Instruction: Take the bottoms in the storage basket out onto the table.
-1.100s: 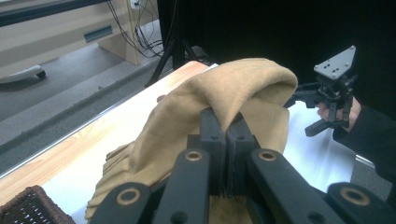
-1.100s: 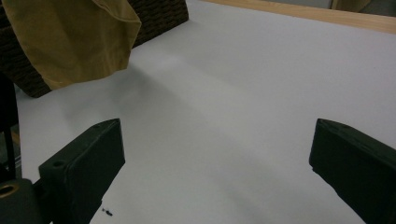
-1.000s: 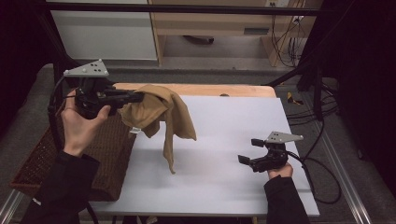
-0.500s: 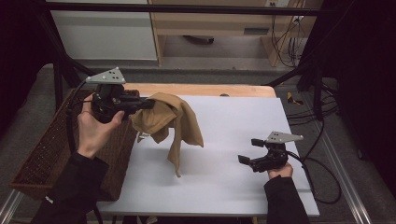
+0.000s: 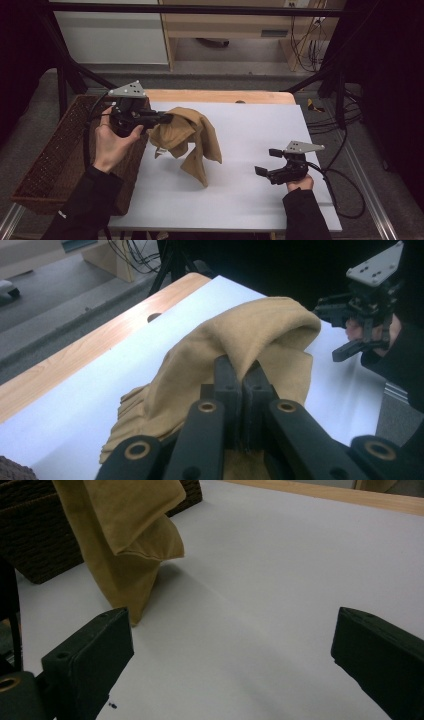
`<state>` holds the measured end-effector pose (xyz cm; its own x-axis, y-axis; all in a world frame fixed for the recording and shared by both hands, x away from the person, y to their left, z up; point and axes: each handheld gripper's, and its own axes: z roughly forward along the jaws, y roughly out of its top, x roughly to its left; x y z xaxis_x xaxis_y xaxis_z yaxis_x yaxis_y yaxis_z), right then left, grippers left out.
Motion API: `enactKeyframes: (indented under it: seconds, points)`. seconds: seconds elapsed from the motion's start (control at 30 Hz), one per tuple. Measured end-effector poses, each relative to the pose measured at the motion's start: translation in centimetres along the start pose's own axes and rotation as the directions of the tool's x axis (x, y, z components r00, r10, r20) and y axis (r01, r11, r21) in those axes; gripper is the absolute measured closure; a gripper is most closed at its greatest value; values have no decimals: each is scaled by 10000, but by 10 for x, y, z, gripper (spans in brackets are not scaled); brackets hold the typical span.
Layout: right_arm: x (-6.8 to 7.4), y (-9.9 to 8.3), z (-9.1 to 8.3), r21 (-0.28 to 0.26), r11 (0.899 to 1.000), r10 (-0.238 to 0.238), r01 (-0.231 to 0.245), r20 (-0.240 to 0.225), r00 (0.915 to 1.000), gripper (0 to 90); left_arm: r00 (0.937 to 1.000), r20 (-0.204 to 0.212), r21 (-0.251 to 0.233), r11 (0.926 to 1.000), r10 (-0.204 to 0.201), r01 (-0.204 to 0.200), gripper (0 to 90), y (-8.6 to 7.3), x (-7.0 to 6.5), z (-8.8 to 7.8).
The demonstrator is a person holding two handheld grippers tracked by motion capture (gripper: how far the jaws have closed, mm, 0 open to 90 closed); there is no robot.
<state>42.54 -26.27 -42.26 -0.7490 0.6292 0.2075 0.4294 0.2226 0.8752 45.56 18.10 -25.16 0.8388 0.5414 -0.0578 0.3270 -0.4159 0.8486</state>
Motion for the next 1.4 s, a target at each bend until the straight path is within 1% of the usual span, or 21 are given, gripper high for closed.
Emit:
enactKeyframes:
  seconds: [0.13, 0.27, 0.63, 0.8, 1.07, 1.27, 1.4]
  points:
    - [0, 0, 0, -5, 10000, 2, -2, -11, 10000, 39, 10000, -31, 99, 9999, -47, 47, 879, -5, 0, 6]
    - [0, 0, 0, -1, 10000, -5, 5, 7, 10000, 39, 9999, -135, 357, 9994, -18, 23, 878, -9, -1, 13]
    - [0, 0, 0, 4, 10000, -6, 6, -4, 10000, 39, 10000, -53, 582, 9983, -66, 69, 878, -19, -3, 27]
    - [0, 0, 1, 24, 10000, 3, -3, -2, 10000, 39, 9999, -115, 758, 9971, -48, 57, 877, -23, -4, 33]
    - [1, 0, 1, 49, 10000, 31, -31, -11, 10000, 40, 9998, 182, 1042, 9945, -77, 57, 877, -33, -8, 46]
    - [0, 0, 1, 22, 10000, 30, -30, 12, 10000, 39, 9995, 283, 1200, 9927, -126, 91, 876, -37, -11, 54]
    - [0, 0, 1, 30, 10000, 25, -25, -3, 10000, 39, 9992, 391, 1410, 9900, -121, 64, 875, -42, -14, 62]
